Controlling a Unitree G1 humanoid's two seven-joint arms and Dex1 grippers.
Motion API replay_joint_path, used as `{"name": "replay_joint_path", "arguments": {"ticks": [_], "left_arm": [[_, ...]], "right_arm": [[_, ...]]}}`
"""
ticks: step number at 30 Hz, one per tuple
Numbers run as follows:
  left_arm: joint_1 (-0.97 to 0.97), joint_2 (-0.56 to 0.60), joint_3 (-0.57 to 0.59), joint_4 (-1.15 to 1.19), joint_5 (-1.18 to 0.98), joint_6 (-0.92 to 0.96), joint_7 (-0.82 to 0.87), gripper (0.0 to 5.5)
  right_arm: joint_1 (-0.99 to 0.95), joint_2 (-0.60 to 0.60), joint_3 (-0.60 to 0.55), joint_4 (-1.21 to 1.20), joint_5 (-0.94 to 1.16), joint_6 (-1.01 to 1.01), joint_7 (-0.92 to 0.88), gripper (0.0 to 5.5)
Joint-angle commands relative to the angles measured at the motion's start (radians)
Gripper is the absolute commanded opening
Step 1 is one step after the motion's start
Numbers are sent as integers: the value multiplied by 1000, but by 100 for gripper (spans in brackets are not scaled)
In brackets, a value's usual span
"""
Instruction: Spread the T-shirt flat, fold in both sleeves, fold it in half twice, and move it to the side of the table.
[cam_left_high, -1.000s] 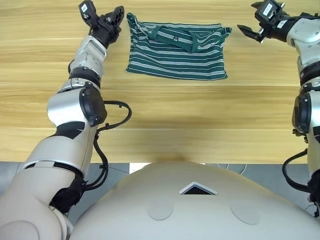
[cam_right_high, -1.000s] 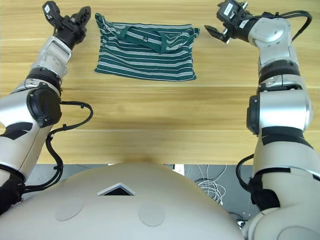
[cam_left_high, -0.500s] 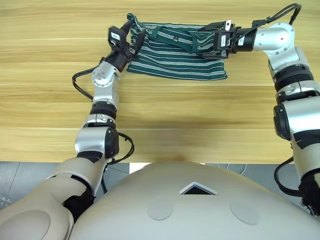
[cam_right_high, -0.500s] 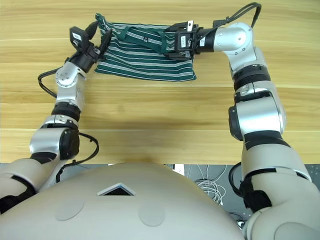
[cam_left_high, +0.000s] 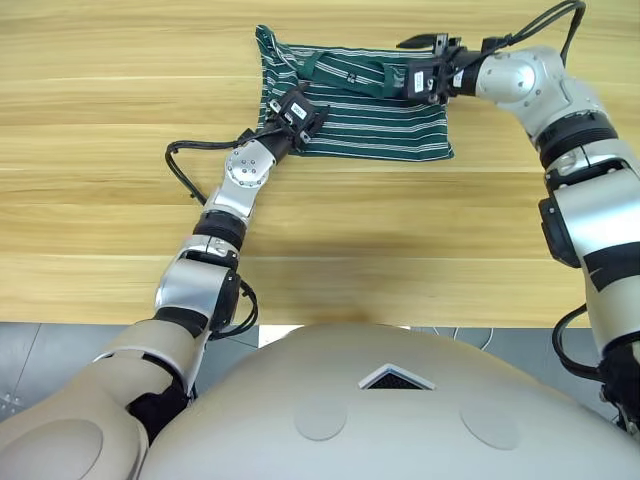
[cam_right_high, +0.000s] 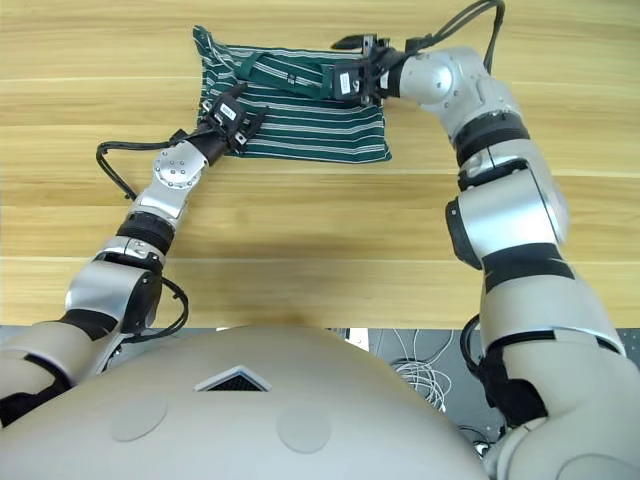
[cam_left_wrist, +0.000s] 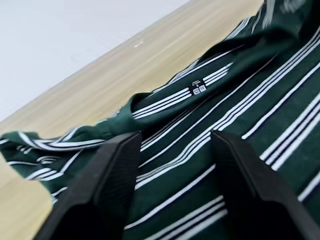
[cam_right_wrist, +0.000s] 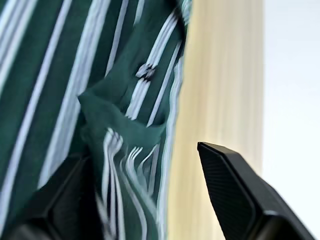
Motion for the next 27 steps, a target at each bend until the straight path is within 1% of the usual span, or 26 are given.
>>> {"name": "replay_joint_path", "arguments": {"ticks": [1, 5, 8, 10, 13, 15, 17, 18, 20, 22, 25, 27], "left_arm": [[50, 0, -68, 47, 41, 6, -31, 242], [139, -2, -114, -57, 17, -4, -69, 242], [255, -29, -120, -251, -79, 49, -135, 242], [312, -50, -123, -361, -129, 102, -152, 242], [366, -102, -110, -483, -207, 184, -141, 242], [394, -146, -86, -566, -279, 228, -124, 242], [436, -168, -63, -708, -358, 248, -117, 242], [457, -172, -52, -783, -401, 257, -121, 242], [497, -163, -9, -955, -450, 211, -102, 242], [517, -153, 60, -1073, -463, 179, -54, 242], [523, -121, 172, -1154, -455, 152, 13, 242], [531, -101, 239, -1180, -487, 157, 41, 242]], "right_arm": [[-77, 37, -20, 53, 0, 88, -98, 322], [-122, 55, -5, 109, -40, 253, -245, 322], [-135, 39, -13, 128, -52, 340, -351, 322], [-134, 27, -21, 123, -51, 344, -394, 322], [-104, 24, -42, 78, -26, 279, -407, 322], [-24, 26, -68, -29, 21, 182, -374, 322], [101, 30, -98, -208, 129, 115, -251, 322], [163, 33, -111, -299, 189, 116, -185, 322], [319, 67, -135, -507, 326, 206, -74, 322], [470, 107, -148, -708, 449, 358, -2, 322], [636, 96, -140, -923, 498, 517, 49, 322], [692, 105, -141, -1013, 518, 608, 64, 322]]}}
